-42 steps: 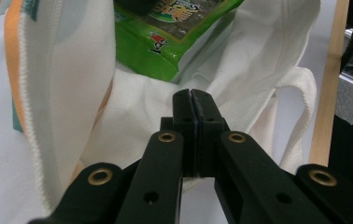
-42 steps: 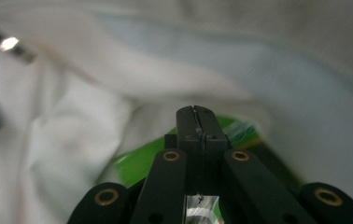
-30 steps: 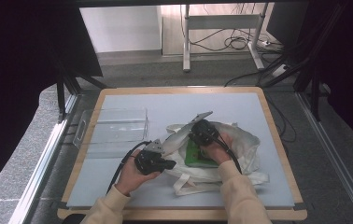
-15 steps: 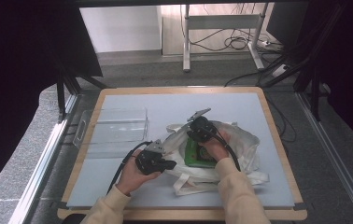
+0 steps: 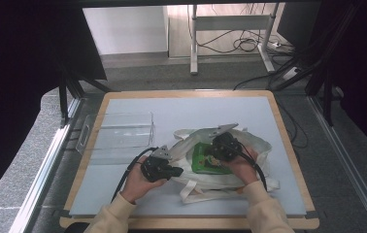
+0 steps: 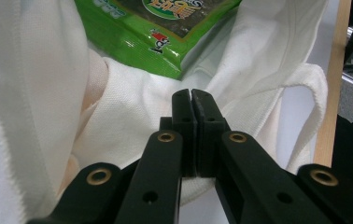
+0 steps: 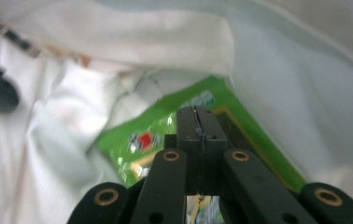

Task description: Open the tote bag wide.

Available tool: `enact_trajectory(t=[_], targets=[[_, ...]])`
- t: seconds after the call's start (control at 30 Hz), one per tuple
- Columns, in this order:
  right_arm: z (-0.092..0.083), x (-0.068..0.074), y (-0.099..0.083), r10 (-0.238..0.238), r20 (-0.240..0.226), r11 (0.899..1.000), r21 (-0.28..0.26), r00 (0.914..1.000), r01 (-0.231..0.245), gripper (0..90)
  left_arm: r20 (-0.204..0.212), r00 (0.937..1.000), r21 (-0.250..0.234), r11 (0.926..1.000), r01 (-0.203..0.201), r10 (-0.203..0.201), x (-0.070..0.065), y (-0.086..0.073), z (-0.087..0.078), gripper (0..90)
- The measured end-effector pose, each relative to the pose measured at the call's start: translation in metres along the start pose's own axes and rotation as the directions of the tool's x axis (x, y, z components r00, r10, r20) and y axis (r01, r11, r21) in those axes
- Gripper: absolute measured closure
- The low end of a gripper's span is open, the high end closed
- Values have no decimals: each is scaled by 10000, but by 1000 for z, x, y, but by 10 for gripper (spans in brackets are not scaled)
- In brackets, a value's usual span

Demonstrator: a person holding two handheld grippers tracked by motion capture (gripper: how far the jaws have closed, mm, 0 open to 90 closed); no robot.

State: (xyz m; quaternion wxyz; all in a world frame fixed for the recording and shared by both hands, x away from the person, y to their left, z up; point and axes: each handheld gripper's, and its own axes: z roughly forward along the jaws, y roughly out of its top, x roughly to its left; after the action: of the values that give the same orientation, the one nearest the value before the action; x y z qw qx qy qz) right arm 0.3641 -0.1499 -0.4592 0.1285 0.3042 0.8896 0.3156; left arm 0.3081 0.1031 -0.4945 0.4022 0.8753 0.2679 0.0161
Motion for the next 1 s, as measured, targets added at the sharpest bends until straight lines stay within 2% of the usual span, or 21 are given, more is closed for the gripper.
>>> enact_trajectory(t=[0.03, 0.13, 0.23, 0.4, 0.57, 0.63, 0.77, 1.0], targets=[[-9, 0, -7, 100, 17, 9999, -53, 9999, -99, 891, -22, 10000, 42, 10000, -9, 9, 0, 0, 0, 889], [-18, 0, -15, 265, 30, 9996, -127, 9996, -265, 891, -59, 10000, 32, 10000, -12, 12, -1, 0, 0, 889], [-33, -3, -32, 455, 83, 9983, -358, 9989, -452, 890, -65, 10000, 45, 10000, 35, -35, -1, 0, 0, 890], [-46, -6, -46, 707, 132, 9963, -492, 9974, -700, 890, -113, 9999, 61, 9999, 81, -80, -1, -1, 0, 890], [-59, -11, -51, 939, 268, 9935, -671, 9952, -920, 890, -196, 9998, 90, 10000, -24, 25, -2, -1, 0, 890], [-62, -14, -53, 902, 478, 9942, -636, 9948, -870, 890, -194, 9998, 94, 10000, -26, 28, -2, -1, 0, 889], [-61, -17, -57, 970, 532, 9940, -552, 9939, -940, 890, -160, 9998, 75, 9999, 82, -81, -2, -1, 0, 890], [-55, -20, -60, 1051, 712, 9942, -283, 9919, -1034, 890, -132, 9999, 119, 9999, 35, -34, -2, -1, 0, 892]])
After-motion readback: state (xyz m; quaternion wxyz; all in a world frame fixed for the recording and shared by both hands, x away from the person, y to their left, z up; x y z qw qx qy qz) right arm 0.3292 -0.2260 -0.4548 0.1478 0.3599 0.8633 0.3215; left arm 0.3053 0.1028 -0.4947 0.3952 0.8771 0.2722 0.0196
